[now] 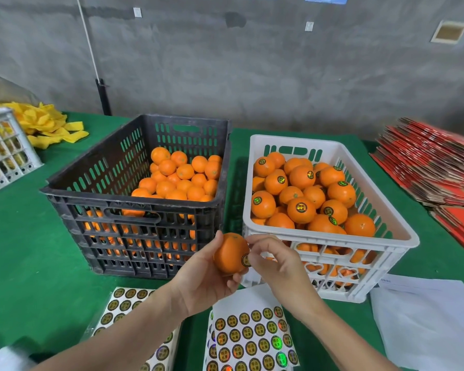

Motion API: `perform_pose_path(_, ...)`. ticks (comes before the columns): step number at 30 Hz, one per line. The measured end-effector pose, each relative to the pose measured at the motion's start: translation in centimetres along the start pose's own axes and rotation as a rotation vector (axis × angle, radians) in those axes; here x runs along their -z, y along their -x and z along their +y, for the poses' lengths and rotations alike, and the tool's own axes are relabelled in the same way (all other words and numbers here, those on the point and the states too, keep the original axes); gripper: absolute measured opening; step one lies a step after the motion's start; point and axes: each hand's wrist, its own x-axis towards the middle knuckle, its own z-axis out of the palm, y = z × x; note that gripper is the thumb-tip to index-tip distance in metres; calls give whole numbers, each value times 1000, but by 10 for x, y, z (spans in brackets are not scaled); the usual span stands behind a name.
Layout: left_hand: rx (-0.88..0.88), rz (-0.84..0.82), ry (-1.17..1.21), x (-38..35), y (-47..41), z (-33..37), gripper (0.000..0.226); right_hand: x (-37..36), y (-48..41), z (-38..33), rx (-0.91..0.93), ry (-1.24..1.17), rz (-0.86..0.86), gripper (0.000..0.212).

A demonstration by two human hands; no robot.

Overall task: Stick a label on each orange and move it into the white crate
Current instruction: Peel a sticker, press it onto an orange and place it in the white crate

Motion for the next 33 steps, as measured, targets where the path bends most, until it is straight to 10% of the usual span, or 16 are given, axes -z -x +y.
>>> perform_pose_path(17,-62,-48,25,-22,1,-6,71,-15,1,0,297,363,308,8)
perform_pose_path(23,-181,5,-247,-30,-3,3,82,1,1,-14,235,48,291,61)
perform_pose_path(33,-485,38,-898,-72,-12,46,67,22,-32,-25,216,141,214,67)
